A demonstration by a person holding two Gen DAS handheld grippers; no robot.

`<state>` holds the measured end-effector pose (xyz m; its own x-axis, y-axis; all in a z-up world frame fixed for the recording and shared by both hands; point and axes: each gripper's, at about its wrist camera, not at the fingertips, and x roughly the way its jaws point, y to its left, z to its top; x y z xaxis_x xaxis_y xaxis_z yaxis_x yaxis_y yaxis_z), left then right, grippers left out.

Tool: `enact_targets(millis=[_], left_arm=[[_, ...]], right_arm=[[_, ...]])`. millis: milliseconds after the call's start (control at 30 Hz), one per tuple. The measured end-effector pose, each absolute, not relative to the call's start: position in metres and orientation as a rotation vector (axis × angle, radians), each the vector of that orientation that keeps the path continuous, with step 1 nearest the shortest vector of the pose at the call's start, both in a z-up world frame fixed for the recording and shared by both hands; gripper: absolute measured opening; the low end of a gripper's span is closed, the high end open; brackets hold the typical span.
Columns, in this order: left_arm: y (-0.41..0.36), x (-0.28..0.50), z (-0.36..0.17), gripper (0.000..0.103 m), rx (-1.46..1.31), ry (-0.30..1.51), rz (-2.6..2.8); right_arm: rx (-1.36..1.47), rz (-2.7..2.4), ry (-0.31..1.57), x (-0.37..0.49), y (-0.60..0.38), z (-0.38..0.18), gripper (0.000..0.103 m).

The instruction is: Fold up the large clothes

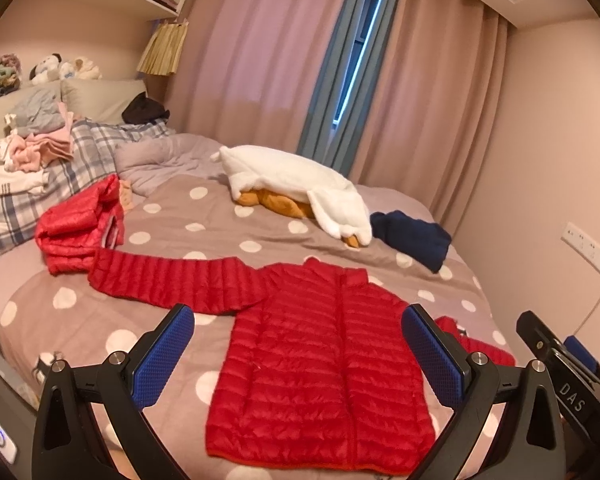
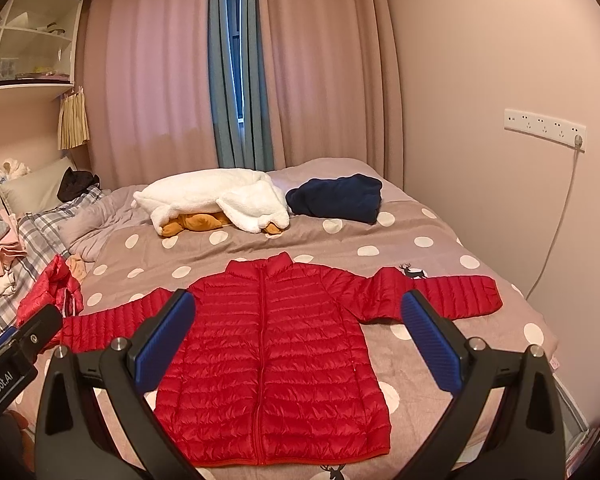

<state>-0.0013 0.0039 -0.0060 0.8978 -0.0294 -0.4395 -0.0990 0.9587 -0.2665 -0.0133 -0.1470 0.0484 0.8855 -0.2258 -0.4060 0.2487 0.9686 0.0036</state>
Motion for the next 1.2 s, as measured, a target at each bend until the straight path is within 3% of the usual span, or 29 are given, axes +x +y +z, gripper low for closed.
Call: enact_targets(millis=[1200], left_arm=[[-0.0017,0.0031,-0.0045,0.103,-0.271,0.474,0.027]], right_arm=[[0.046,-0.266,0.433,-0.0124,-0.1502,0.0466,0.103]])
